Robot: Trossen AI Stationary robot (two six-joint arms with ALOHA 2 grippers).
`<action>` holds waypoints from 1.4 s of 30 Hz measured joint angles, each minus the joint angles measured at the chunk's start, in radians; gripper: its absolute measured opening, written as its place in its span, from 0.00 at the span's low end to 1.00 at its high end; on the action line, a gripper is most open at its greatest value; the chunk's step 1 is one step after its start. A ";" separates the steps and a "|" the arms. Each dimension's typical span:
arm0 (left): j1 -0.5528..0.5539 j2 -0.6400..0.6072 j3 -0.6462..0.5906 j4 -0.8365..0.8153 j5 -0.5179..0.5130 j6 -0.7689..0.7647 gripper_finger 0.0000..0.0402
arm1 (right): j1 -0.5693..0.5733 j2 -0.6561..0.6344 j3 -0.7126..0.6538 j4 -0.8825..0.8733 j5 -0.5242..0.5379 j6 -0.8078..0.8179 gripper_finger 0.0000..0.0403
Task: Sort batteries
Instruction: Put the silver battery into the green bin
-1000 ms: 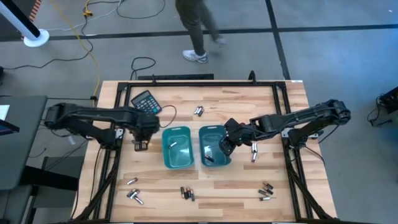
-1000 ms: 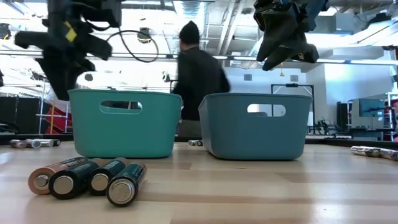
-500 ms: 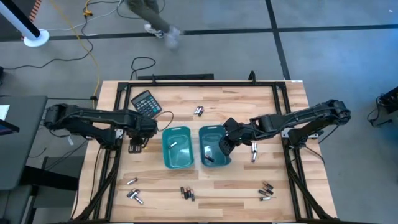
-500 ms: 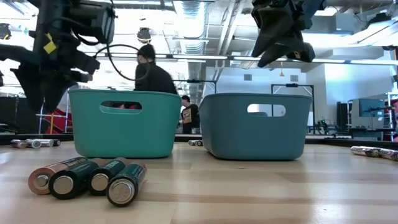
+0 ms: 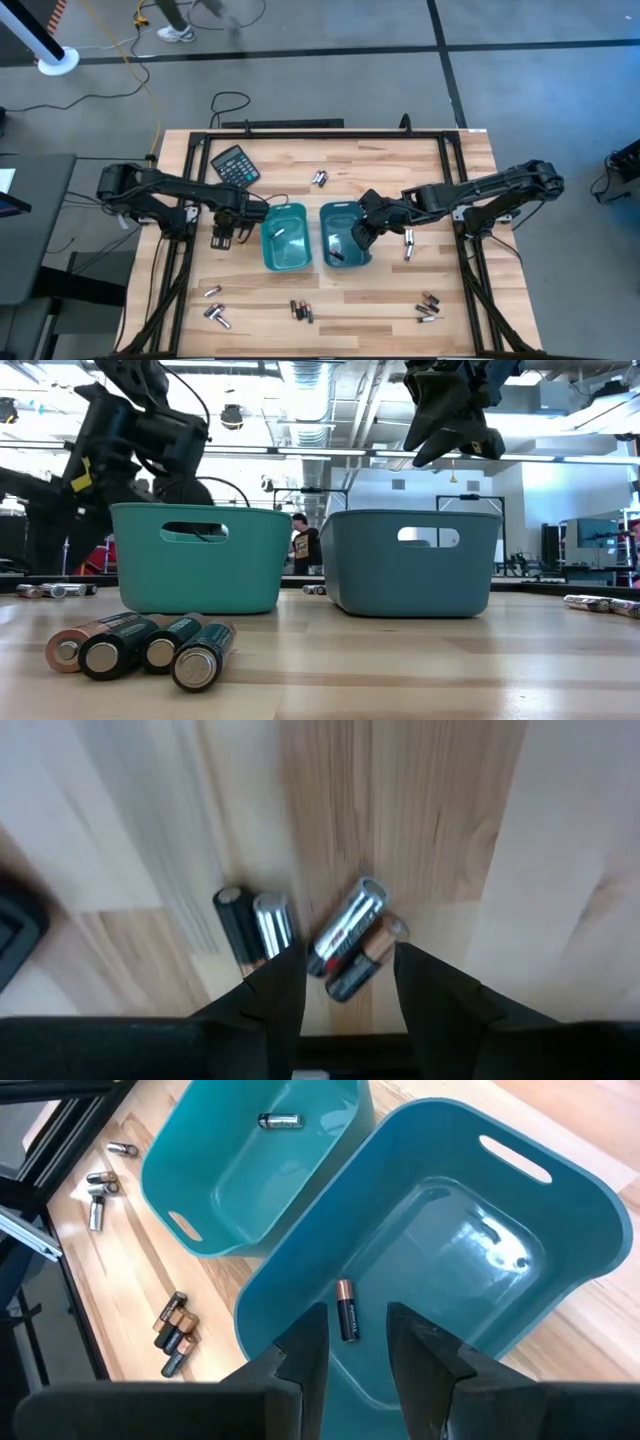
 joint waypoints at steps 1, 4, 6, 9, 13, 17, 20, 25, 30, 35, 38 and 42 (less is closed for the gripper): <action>0.000 0.011 0.000 0.006 0.000 0.004 0.36 | 0.000 0.000 0.000 0.000 0.000 -0.001 0.30; 0.000 0.036 0.000 0.027 0.006 0.018 0.36 | 0.000 0.000 0.000 0.000 0.000 -0.004 0.30; 0.000 0.050 0.000 0.038 0.019 0.039 0.36 | 0.000 0.000 0.000 -0.001 0.000 -0.008 0.30; 0.000 0.066 -0.016 0.072 0.018 0.059 0.36 | 0.000 0.000 0.000 -0.001 0.000 -0.009 0.30; 0.000 0.082 -0.041 0.101 0.002 0.057 0.36 | 0.000 0.000 0.000 -0.001 0.000 -0.009 0.30; 0.002 0.082 -0.040 0.128 -0.037 0.034 0.36 | 0.000 0.000 0.000 -0.001 0.000 -0.011 0.30; 0.001 0.082 -0.041 0.149 -0.036 0.044 0.33 | 0.000 0.000 0.000 0.000 0.000 -0.011 0.30; 0.001 0.083 -0.052 0.170 -0.021 0.051 0.25 | 0.000 0.000 0.000 0.000 0.000 -0.011 0.30; 0.001 0.083 -0.052 0.170 -0.016 0.051 0.14 | 0.000 0.000 0.000 0.000 0.000 -0.011 0.30; 0.001 0.084 -0.039 0.161 -0.016 -0.014 0.09 | 0.000 0.000 0.000 0.000 0.000 -0.011 0.30; 0.001 0.067 -0.020 0.144 -0.013 -0.053 0.10 | 0.000 0.000 0.000 0.000 0.000 -0.010 0.30; 0.000 0.013 0.006 0.072 -0.040 -0.119 0.11 | 0.000 0.000 0.000 0.000 0.000 -0.010 0.30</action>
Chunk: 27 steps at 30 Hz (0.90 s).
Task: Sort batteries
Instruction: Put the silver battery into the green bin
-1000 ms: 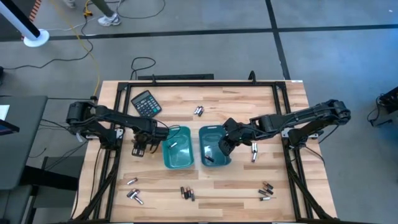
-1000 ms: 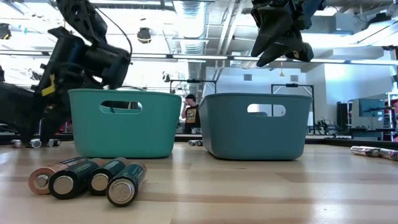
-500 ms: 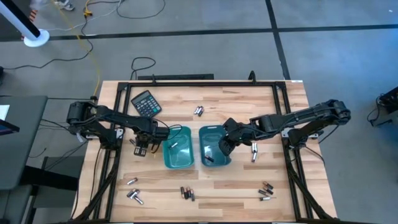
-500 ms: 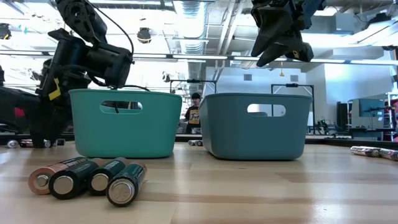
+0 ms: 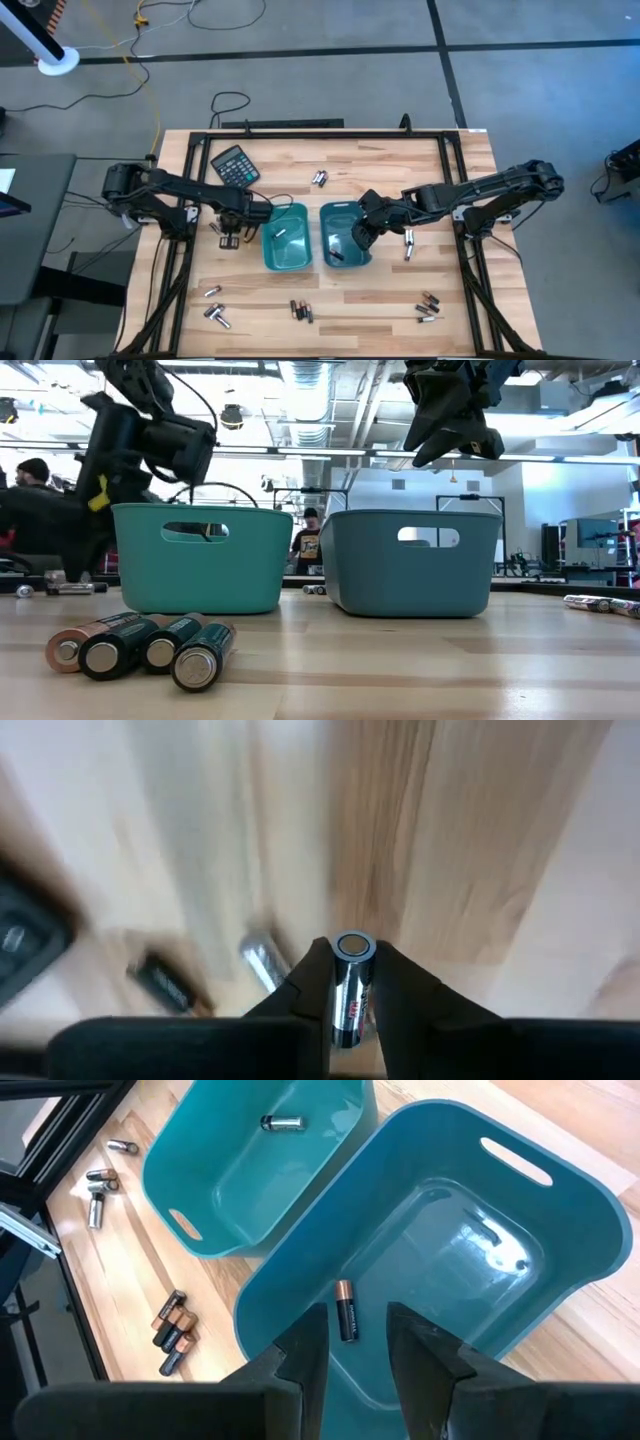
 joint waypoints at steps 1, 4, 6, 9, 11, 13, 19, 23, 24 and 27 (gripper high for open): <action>0.000 -0.023 0.008 -0.008 -0.001 -0.015 0.11 | 0.000 0.000 0.000 0.000 0.000 0.003 0.30; 0.000 -0.109 0.036 -0.040 -0.003 -0.059 0.10 | 0.000 0.000 0.000 0.000 0.000 0.007 0.30; 0.000 -0.175 0.062 -0.060 0.000 -0.091 0.10 | 0.000 0.000 0.000 0.000 0.000 0.007 0.30; 0.000 -0.269 0.112 -0.047 0.003 -0.143 0.10 | 0.000 0.000 0.000 0.000 0.000 0.007 0.30; 0.000 -0.315 0.153 -0.027 0.002 -0.175 0.10 | 0.000 0.000 0.000 -0.001 0.000 0.009 0.30; 0.000 -0.338 0.195 0.004 0.002 -0.194 0.10 | 0.000 0.000 0.000 -0.004 0.000 0.010 0.30; 0.000 -0.298 0.312 0.148 0.002 -0.195 0.10 | 0.000 0.000 0.000 -0.008 0.000 0.024 0.30; -0.010 -0.206 0.348 0.247 0.002 -0.140 0.10 | 0.000 0.000 0.000 -0.007 -0.001 0.063 0.30; -0.015 -0.177 0.353 0.265 0.002 -0.130 0.10 | 0.000 0.000 0.000 -0.006 -0.001 0.069 0.30; -0.036 -0.084 0.357 0.318 0.012 -0.114 0.10 | 0.000 0.000 0.000 -0.005 -0.002 0.095 0.30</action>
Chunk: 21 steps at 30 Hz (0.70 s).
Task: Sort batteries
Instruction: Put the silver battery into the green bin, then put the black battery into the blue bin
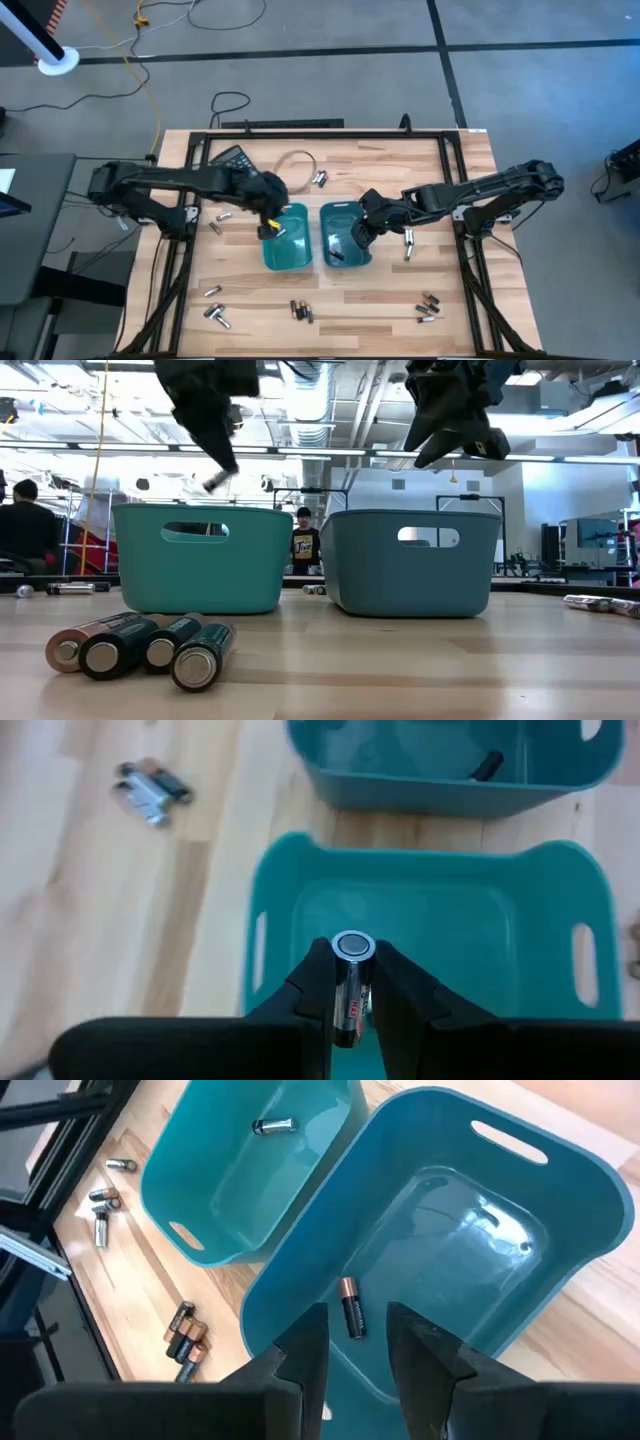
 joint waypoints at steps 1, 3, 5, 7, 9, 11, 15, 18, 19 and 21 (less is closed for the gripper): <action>-0.007 0.029 0.000 0.021 0.006 0.006 0.10 | 0.000 0.000 0.000 0.000 0.000 0.013 0.30; -0.022 0.083 0.000 0.049 0.011 0.013 0.10 | 0.000 -0.003 0.000 -0.001 0.000 0.040 0.30; -0.033 0.128 0.000 0.074 0.013 0.013 0.10 | 0.004 -0.012 0.000 -0.003 0.000 0.072 0.30; -0.041 0.164 0.000 0.085 0.015 0.008 0.10 | 0.014 -0.025 0.000 -0.010 0.000 0.106 0.28; -0.046 0.195 0.000 0.086 0.015 0.002 0.11 | 0.026 -0.041 0.000 -0.028 0.000 0.143 0.27; -0.051 0.217 0.000 0.087 0.015 0.000 0.14 | 0.042 -0.060 0.000 -0.068 0.000 0.192 0.26; -0.053 0.239 0.000 0.085 0.015 -0.028 0.20 | 0.093 -0.095 0.000 -0.183 0.002 0.310 0.23; -0.053 0.238 0.000 0.092 0.015 -0.030 0.23 | 0.157 -0.114 0.000 -0.285 0.018 0.411 0.23; -0.053 0.237 0.000 0.097 0.015 -0.031 0.24 | 0.181 -0.118 0.000 -0.316 0.019 0.445 0.23; -0.053 0.238 0.000 0.101 0.015 -0.037 0.24 | 0.229 -0.121 0.000 -0.369 0.020 0.514 0.23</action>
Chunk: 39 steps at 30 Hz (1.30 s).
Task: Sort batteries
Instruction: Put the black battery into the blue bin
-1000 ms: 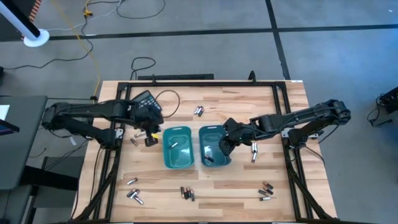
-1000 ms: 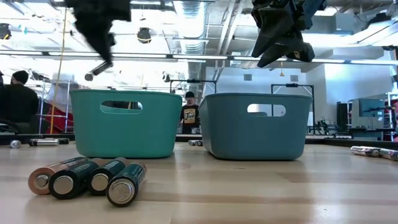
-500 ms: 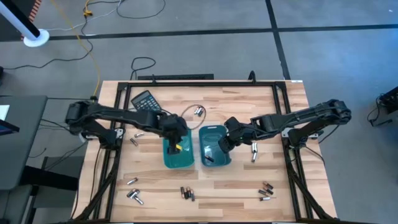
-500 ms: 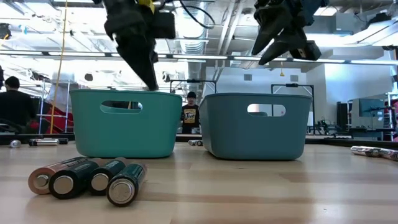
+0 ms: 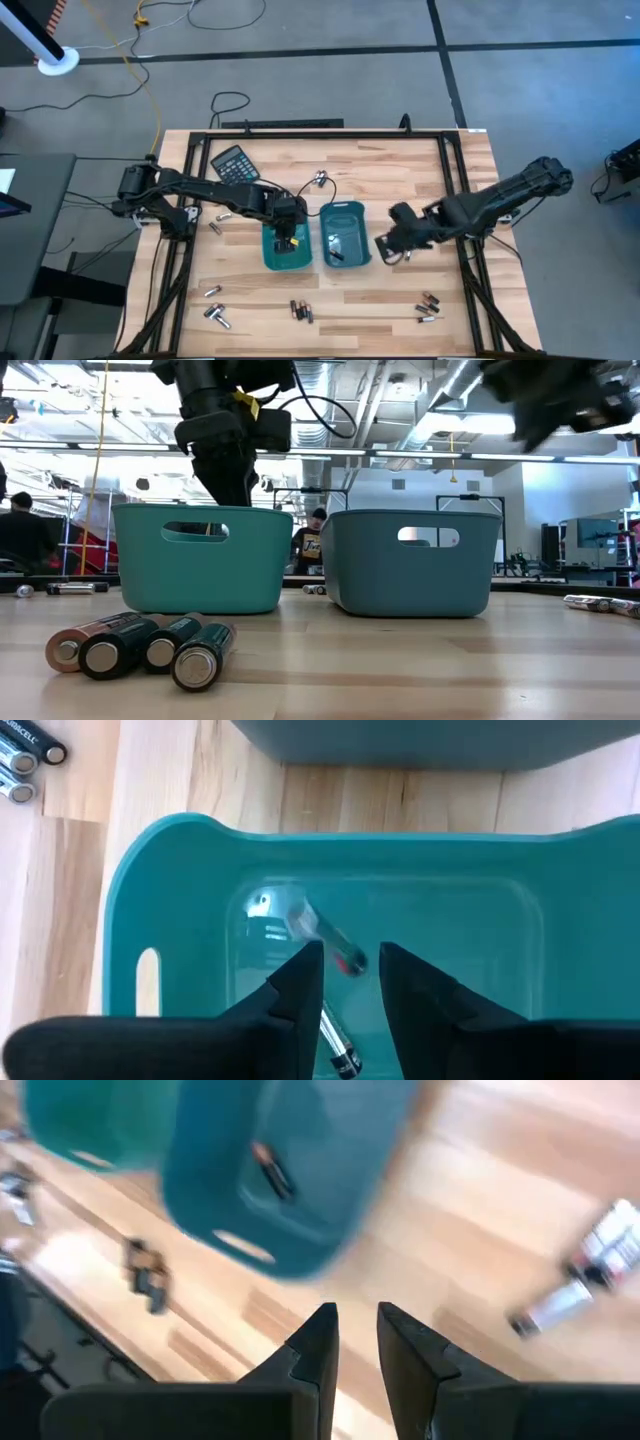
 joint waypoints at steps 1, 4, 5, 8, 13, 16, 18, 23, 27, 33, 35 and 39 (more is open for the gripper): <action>0.000 0.000 0.000 0.002 0.000 -0.004 0.24 | 0.024 0.000 0.000 -0.025 0.001 0.033 0.23; 0.000 0.000 0.000 0.005 0.000 -0.015 0.24 | 0.094 0.003 0.000 -0.072 0.002 0.109 0.23; 0.002 0.000 0.000 0.008 0.000 -0.019 0.24 | 0.114 0.005 0.000 -0.082 0.002 0.127 0.23; 0.003 -0.005 0.000 0.023 0.000 -0.042 0.24 | 0.165 0.010 0.000 -0.097 0.002 0.143 0.23; 0.003 -0.032 0.000 0.032 0.000 -0.084 0.24 | 0.231 0.014 0.000 -0.102 0.007 0.178 0.23; 0.003 -0.069 0.000 0.030 -0.001 -0.122 0.24 | 0.279 0.013 0.000 -0.106 0.008 0.218 0.23; 0.003 -0.099 0.000 0.025 -0.001 -0.158 0.24 | 0.319 0.014 0.000 -0.106 0.028 0.243 0.23; -0.016 -0.203 0.000 0.018 -0.002 -0.264 0.24 | 0.420 0.022 0.000 -0.105 0.097 0.288 0.23; -0.065 -0.285 0.000 -0.005 -0.017 -0.353 0.24 | 0.474 0.073 0.000 -0.088 0.103 0.260 0.23; -0.220 -0.354 0.000 -0.045 -0.144 -0.515 0.24 | 0.525 0.197 0.000 -0.085 0.033 0.195 0.23; -0.284 -0.357 0.000 -0.049 -0.197 -0.569 0.24 | 0.525 0.238 0.000 -0.088 -0.021 0.180 0.23; -0.395 -0.348 0.000 -0.060 -0.281 -0.670 0.24 | 0.520 0.307 0.000 -0.101 -0.084 0.187 0.23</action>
